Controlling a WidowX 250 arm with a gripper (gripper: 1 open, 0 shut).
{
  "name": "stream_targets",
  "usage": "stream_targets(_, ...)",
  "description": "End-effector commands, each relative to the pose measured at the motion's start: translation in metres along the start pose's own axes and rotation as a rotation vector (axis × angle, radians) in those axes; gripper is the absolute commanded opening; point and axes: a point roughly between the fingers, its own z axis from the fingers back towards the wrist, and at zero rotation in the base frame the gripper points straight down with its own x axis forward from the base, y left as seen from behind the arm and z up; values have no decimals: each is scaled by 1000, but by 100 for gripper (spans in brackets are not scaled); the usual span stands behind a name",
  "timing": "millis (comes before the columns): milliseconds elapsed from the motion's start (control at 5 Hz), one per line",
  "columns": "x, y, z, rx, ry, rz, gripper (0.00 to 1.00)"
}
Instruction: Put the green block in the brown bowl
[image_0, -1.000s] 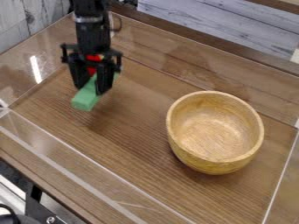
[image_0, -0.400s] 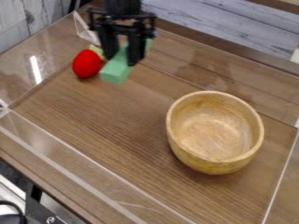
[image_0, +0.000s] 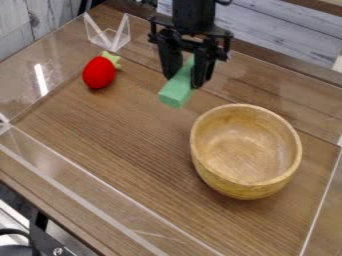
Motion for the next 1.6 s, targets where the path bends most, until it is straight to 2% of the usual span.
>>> stream_targets(0,16,9,2,30,-41,-7,0)
stream_targets(800,41,48,0,60,-66,29,0)
stream_targets(1000,45,52,-2,68,-69,36,0)
stream_targets(1400,45,49,1,73,-79,35,0)
